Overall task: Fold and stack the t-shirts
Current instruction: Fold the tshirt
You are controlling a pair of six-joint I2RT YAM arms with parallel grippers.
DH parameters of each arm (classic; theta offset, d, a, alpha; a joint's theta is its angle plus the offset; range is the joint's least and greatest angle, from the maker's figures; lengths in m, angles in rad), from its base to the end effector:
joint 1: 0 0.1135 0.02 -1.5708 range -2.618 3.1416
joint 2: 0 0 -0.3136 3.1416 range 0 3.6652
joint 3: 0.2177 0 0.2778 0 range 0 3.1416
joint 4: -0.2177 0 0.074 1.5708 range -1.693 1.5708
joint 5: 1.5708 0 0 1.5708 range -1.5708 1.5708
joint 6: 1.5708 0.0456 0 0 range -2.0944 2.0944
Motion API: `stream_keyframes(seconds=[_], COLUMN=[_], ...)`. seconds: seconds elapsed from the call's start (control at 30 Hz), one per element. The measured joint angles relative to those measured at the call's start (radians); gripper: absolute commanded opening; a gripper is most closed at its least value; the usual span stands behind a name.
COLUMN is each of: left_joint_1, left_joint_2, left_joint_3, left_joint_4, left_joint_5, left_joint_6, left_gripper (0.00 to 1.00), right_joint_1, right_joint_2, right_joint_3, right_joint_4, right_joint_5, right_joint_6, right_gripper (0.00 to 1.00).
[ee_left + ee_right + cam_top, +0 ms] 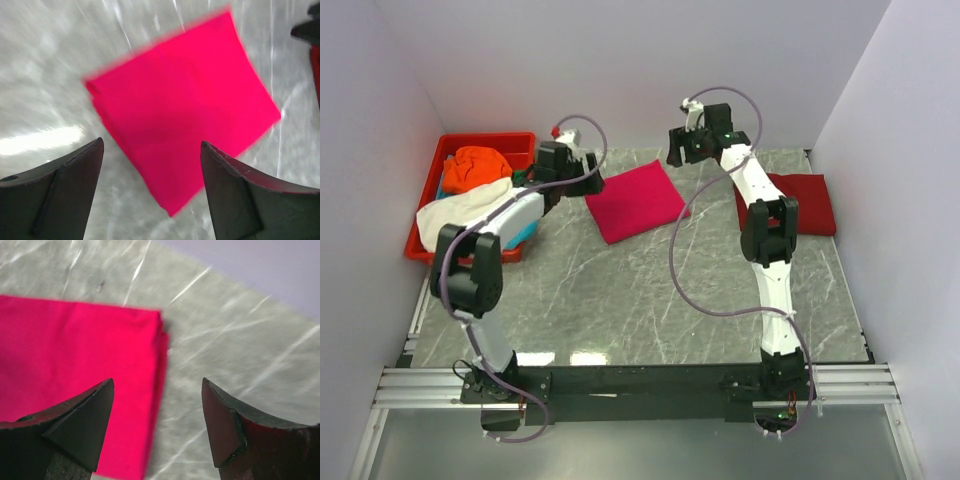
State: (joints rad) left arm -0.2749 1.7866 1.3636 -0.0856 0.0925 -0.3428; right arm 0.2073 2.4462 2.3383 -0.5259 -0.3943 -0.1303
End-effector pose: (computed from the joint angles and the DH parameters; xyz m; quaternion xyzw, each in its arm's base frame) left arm 0.4449 -0.1298 0.3050 -0.0058 0.8616 -0.1918 0.4699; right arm 0.6134 0.1469 0.2761 -0.2342 0.8477 0.1917 0.4357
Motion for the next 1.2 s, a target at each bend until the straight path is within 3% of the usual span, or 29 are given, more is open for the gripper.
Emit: stream_keyframes(seconds=[0.2, 0.37, 0.67, 0.9, 1.2], left_joint_1=[-0.006, -0.005, -0.005, -0.005, -0.005], left_joint_2=[0.129, 0.117, -0.098, -0.286, -0.436], left_joint_3=[-0.003, -0.036, -0.192, -0.261, -0.357], left_joint_4=[-0.088, -0.108, -0.121, -0.13, -0.194], left_joint_5=[0.106, 0.117, 0.107, 0.1, 0.064], left_joint_6=[-0.094, -0.117, -0.117, -0.093, -0.014], left_gripper=[0.79, 0.78, 0.79, 0.79, 0.79], right_joint_1=[0.015, 0.021, 0.023, 0.026, 0.026], right_joint_2=[0.054, 0.074, 0.076, 0.049, 0.018], right_joint_3=[-0.001, -0.023, -0.064, -0.152, -0.224], right_joint_4=[-0.127, -0.22, -0.303, -0.282, -0.274], right_joint_5=[-0.062, -0.079, -0.101, -0.127, -0.142], right_joint_6=[0.074, 0.089, 0.099, 0.085, 0.085], right_gripper=[0.72, 0.7, 0.56, 0.5, 0.29])
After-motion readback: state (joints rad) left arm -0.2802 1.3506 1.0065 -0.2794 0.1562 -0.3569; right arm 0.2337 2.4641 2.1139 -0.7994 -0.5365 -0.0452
